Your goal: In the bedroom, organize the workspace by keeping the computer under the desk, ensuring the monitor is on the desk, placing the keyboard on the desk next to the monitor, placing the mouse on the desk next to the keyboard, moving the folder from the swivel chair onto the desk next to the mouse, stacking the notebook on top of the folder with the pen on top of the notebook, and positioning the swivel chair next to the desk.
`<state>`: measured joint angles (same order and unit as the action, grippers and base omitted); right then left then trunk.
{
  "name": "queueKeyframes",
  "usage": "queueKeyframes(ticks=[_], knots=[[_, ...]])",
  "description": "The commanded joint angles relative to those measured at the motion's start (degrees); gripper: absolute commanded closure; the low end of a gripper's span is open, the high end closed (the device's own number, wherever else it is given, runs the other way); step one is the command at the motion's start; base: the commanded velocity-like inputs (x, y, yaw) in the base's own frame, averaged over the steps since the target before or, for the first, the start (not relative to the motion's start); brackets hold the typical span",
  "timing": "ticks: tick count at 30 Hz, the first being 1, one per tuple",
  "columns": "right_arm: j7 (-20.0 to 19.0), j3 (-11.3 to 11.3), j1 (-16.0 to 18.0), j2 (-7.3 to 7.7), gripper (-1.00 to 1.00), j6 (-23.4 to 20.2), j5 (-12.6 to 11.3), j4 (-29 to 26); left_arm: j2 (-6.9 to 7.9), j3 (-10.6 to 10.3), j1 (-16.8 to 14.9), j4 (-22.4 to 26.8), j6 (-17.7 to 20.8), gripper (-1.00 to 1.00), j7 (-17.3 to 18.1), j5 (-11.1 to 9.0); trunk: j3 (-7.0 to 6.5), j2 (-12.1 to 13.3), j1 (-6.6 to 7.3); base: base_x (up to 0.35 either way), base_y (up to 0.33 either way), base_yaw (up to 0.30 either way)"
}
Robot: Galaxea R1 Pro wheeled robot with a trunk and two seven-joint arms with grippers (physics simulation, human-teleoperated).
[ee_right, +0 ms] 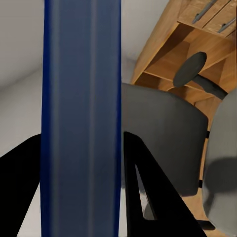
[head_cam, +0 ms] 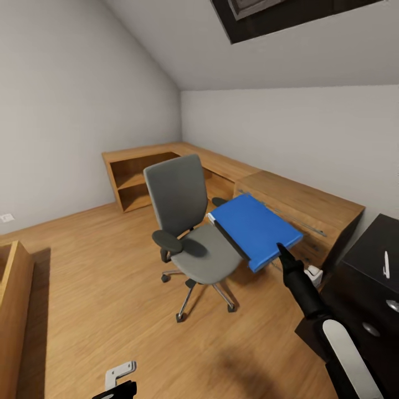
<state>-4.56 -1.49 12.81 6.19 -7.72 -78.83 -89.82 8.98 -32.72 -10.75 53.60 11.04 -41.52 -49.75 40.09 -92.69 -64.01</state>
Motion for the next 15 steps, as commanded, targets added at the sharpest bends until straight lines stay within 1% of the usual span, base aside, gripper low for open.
queueKeyframes(ticks=[1, 4, 12, 15], knots=[[-0.2, -0.1, 0.0, 0.01, 1.00, 0.8, -0.5, 0.0, 0.07, -0.2, -0.1, 0.1, 0.2, -1.00, -0.4, -0.2, -0.13, 0.4, 0.23, -0.002, 0.000, -0.090], [-0.2, -0.1, 0.0, 0.04, 1.00, 2.8, -0.3, 0.0, 0.07, -0.2, -0.1, 0.1, 0.3, -1.00, -0.4, -0.2, -0.68, 1.6, 0.89, -0.001, 0.000, -0.185], [-0.2, -0.1, 0.0, 0.05, 1.00, 4.0, -0.2, 0.0, -0.25, -0.5, -0.1, -1.6, 0.2, -1.00, -0.4, -0.2, -2.37, 4.8, 2.65, 0.000, 0.000, -0.245], [-0.2, -0.1, 0.0, 0.08, 1.00, 6.0, -0.2, 0.1, -0.34, -0.5, -0.1, -1.8, 0.2, -1.00, -0.4, -0.2, -3.05, 6.0, 3.31, 0.000, 0.000, -0.240]])
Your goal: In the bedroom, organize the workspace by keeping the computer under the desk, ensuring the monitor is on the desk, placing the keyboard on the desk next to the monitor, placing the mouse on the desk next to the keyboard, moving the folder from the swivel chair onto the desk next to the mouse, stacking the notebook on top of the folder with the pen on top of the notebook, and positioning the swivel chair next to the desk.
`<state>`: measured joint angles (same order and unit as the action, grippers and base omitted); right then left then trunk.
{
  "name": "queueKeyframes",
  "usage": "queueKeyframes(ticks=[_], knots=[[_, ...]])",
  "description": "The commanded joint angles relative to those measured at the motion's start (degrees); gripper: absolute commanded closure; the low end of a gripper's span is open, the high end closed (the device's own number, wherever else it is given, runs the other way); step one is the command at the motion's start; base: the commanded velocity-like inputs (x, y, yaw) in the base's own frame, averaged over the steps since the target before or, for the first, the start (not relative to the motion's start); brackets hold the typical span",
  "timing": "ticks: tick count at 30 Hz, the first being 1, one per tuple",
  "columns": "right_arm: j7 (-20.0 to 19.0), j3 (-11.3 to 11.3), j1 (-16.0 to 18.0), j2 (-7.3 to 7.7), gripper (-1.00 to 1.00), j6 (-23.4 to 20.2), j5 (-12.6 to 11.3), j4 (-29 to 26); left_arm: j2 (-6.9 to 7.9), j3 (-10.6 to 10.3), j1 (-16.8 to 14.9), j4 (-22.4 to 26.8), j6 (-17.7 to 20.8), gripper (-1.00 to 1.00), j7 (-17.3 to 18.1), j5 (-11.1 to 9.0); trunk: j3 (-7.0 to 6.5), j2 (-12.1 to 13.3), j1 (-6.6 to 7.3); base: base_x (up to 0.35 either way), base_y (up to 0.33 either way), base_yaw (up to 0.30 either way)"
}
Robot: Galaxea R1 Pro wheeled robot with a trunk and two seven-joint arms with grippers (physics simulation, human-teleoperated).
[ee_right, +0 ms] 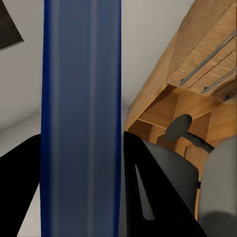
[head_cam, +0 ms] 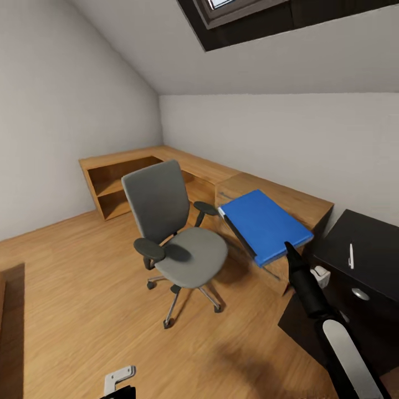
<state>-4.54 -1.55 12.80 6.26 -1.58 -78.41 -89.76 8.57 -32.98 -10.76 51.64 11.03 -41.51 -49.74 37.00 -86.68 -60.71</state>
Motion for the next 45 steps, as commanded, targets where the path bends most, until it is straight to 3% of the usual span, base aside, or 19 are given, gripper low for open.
queueKeyframes(ticks=[1, 4, 7, 11, 25, 34, 38, 42, 45], knots=[[-0.2, 0.0, 0.0, -0.02, 1.00, 0.4, -0.6, 0.1, 0.02, -0.2, 0.0, -0.1, 0.3, -1.00, -0.4, -0.2, -0.19, 0.4, 0.23, 0.000, 0.000, -0.231], [-0.2, 0.0, 0.0, -0.05, 1.00, 0.6, -0.6, 0.3, -0.62, -0.3, 0.0, -1.7, 0.3, -1.00, -0.4, -0.2, -0.88, 1.6, 0.89, 0.000, 0.000, -0.226], [-0.2, 0.0, 0.0, -0.06, 1.00, 0.7, -0.6, 0.9, -2.44, -0.3, 0.0, -5.1, 0.2, -1.00, -0.3, 0.3, -1.55, 2.8, 1.55, 0.000, 0.000, -0.180], [-0.3, 0.0, 0.0, -0.02, 1.00, 0.4, -1.0, 1.2, -3.40, -0.3, 0.0, -6.6, 0.2, -1.00, -0.2, 4.2, -2.31, 4.4, 2.43, 0.000, 0.000, -0.071], [-0.5, 0.0, -0.5, -0.11, 1.00, 0.8, -1.3, 1.2, -3.91, -0.3, 0.0, -6.7, 0.2, -1.00, -0.2, 4.8, -4.82, 10.0, 5.50, 0.000, 0.000, -0.001], [-0.4, -0.1, -0.5, -0.10, 1.00, 0.9, -1.3, 1.2, -4.19, -0.5, 0.0, -6.7, -2.3, -1.00, -0.2, 4.8, -6.27, 13.6, 7.48, 0.000, 0.000, -0.049], [0.7, -0.5, -0.5, -0.11, 1.00, 0.9, -1.2, 1.2, -4.69, -0.5, 0.0, -6.7, -2.5, -1.00, -0.2, 6.3, -6.57, 14.8, 8.14, 0.000, 0.000, -0.159], [2.6, -2.7, -0.5, -0.13, 1.00, 1.0, -1.2, 1.3, -4.84, -0.5, 0.0, -6.7, -2.7, -1.00, -0.2, 8.4, -6.31, 14.8, 8.14, 0.000, 0.000, -0.174], [3.1, -3.7, -0.5, -0.18, 1.00, 1.0, -1.2, 1.3, -4.87, -0.5, 0.0, -6.7, -2.7, -1.00, -0.2, 8.7, -6.11, 14.8, 8.14, 0.000, 0.000, -0.179]])
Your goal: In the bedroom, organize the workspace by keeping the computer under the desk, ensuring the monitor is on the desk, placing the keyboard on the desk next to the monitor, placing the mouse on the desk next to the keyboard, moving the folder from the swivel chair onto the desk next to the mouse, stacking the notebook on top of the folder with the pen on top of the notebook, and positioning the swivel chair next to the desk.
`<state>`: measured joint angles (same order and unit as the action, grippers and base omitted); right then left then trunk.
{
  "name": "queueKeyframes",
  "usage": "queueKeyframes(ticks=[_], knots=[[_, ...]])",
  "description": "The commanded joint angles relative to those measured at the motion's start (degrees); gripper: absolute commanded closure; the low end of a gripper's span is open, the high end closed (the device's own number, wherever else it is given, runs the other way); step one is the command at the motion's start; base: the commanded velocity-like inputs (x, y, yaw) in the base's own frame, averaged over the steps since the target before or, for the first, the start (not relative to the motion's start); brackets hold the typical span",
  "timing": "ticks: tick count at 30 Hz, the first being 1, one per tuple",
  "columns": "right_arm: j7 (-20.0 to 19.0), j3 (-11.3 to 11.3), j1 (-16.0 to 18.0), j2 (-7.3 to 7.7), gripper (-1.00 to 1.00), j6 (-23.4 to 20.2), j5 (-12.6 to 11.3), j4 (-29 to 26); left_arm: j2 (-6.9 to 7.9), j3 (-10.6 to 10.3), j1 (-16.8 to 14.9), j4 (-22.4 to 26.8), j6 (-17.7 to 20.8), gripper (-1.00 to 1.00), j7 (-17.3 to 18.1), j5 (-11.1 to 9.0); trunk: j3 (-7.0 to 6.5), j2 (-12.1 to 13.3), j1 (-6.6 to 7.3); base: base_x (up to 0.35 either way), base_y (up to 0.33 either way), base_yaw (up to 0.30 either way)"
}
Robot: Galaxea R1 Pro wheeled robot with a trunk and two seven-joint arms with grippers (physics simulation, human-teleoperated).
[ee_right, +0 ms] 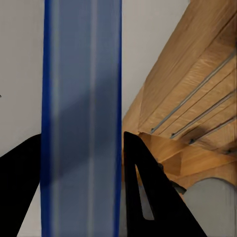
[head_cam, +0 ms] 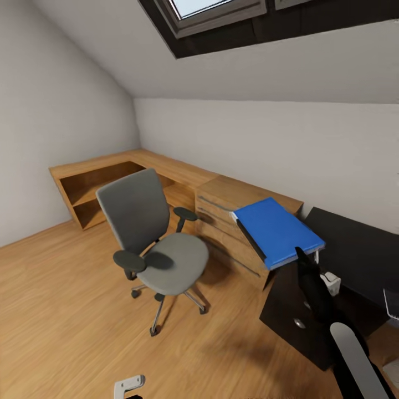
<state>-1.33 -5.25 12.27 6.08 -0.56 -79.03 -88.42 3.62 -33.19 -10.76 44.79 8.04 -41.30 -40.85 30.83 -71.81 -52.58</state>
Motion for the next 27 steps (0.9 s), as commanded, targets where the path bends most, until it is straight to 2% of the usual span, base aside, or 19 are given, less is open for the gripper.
queueKeyframes(ticks=[1, 5, 9, 12, 18, 27], knots=[[-0.1, -0.1, 0.0, 0.00, 1.00, -0.1, -0.6, 0.0, 0.08, -0.3, -0.1, 0.1, 0.3, -1.00, -0.4, -0.1, 0.12, 0.0, 0.00, 0.000, 0.000, -0.180], [0.0, -0.7, 0.0, -0.02, 1.00, -0.1, -0.6, 0.2, -0.26, -0.3, -0.1, 0.1, 0.3, -1.00, -0.4, -0.1, 0.39, 0.0, 0.00, 0.000, 0.000, -0.185], [0.0, -3.0, 0.0, -0.02, 1.00, 0.0, -0.6, 0.7, -0.80, -0.3, -0.1, -0.1, 0.3, -1.00, -0.4, -0.1, 0.66, 0.0, 0.00, 0.000, 0.000, -0.189], [0.0, -3.1, 0.0, -0.02, 1.00, 0.0, -0.6, 0.8, -0.92, -0.4, -0.1, -0.7, 0.3, -1.00, -0.4, -0.1, 0.85, 0.0, 0.00, 0.000, 0.000, -0.190], [0.0, -3.2, 0.0, 0.06, 1.00, 3.6, -0.5, 0.7, -1.47, -0.4, -0.1, -1.1, 0.3, -1.00, -0.4, -0.1, 0.95, 0.0, 0.00, 0.000, 0.000, -0.253], [0.1, -3.3, 0.0, 0.07, 1.00, 4.1, -0.4, 0.7, -1.58, -0.4, -0.1, -1.4, 0.3, -1.00, -0.4, -0.1, 0.96, 0.0, 0.00, 0.000, 0.000, -0.270]])
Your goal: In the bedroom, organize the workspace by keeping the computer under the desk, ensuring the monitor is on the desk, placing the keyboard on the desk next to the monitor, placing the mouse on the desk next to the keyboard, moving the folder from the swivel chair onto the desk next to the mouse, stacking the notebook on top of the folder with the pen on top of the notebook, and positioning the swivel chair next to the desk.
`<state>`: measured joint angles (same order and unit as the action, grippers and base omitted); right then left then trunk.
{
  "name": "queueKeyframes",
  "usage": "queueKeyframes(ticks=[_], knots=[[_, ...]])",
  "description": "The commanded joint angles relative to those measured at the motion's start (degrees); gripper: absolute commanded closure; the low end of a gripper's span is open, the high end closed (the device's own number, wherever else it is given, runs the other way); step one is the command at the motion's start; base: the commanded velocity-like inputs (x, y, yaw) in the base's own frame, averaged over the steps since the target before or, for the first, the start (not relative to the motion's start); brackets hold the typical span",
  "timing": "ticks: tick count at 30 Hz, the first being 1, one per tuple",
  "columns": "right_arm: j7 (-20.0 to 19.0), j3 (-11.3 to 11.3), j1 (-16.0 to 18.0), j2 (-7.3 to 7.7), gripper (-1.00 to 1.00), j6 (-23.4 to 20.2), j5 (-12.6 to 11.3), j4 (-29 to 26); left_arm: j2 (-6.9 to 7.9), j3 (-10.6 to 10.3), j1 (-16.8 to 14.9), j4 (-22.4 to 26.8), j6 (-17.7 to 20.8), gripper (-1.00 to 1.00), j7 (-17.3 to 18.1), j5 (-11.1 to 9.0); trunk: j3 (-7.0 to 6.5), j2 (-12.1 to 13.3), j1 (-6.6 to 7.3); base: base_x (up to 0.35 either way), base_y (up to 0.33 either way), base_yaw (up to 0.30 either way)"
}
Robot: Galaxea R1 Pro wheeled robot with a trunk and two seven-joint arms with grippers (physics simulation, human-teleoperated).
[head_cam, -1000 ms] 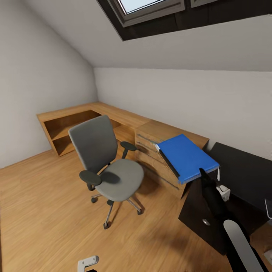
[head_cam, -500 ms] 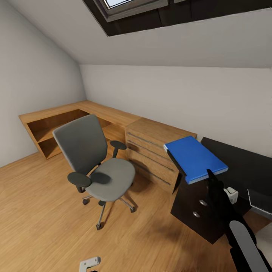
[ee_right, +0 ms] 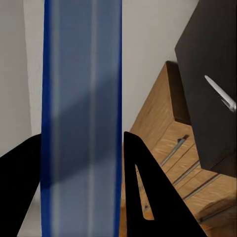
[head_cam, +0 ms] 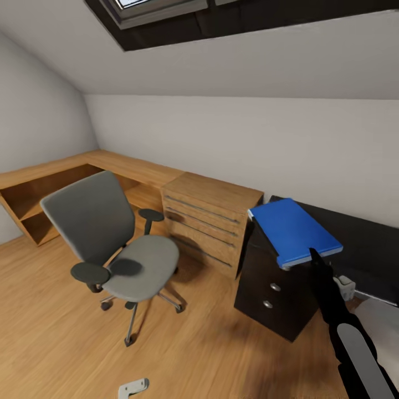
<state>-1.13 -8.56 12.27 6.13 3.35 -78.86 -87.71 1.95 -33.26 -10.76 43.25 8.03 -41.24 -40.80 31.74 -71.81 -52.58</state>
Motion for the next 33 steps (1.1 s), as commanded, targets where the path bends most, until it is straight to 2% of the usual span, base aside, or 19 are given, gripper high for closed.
queueKeyframes(ticks=[1, 5, 7, 12, 18, 26, 31, 33], knots=[[-0.1, 0.1, 0.0, 0.02, 1.00, 0.2, -0.6, 0.0, -0.03, -0.3, 0.0, 0.1, 0.3, -1.00, -0.5, -0.2, 0.05, 0.0, 0.00, 0.000, 0.000, -0.272], [0.3, -0.2, 0.0, 0.02, 1.00, 0.3, -0.7, 0.0, -0.24, -0.6, 0.0, 0.0, 0.3, -1.00, -0.4, -0.1, -0.66, 1.6, 0.88, 0.000, 0.000, -0.272], [1.1, -0.6, 0.0, 0.02, 1.00, 0.3, -0.7, 0.0, -0.23, -2.5, 0.0, 0.0, 0.3, -1.00, -0.5, -0.2, -1.02, 2.4, 1.32, 0.000, 0.000, -0.272], [1.5, -0.9, 0.0, 0.02, 1.00, 0.3, -0.7, 0.0, -0.23, -4.4, 0.0, -0.3, 0.2, -1.00, -0.5, -0.2, -1.92, 4.4, 2.42, 0.000, 0.000, -0.272], [1.6, -1.0, 0.0, 0.02, 1.00, 0.3, -0.7, 0.1, -0.28, -4.6, 0.0, -1.6, -1.9, -1.00, -0.5, -0.2, -3.00, 6.8, 3.73, 0.000, 0.000, -0.272], [1.6, -1.1, 0.0, 0.02, 1.00, 0.3, -0.7, 0.1, -0.28, -4.7, 0.0, -1.7, -2.2, -1.00, -0.5, -0.2, -4.43, 10.0, 5.49, 0.000, 0.000, -0.272], [1.6, -2.1, 0.0, 0.02, 1.00, 0.3, -0.7, 0.1, -0.28, -4.7, 0.0, -1.7, -2.3, -1.00, -0.5, -0.2, -5.33, 12.0, 6.59, 0.000, 0.000, -0.272], [1.6, -2.3, 0.0, 0.02, 1.00, 0.3, -0.7, 0.1, -0.28, -4.7, 0.0, -1.7, -2.3, -1.00, -0.5, -0.2, -5.33, 12.0, 6.59, 0.000, 0.000, -0.272]])
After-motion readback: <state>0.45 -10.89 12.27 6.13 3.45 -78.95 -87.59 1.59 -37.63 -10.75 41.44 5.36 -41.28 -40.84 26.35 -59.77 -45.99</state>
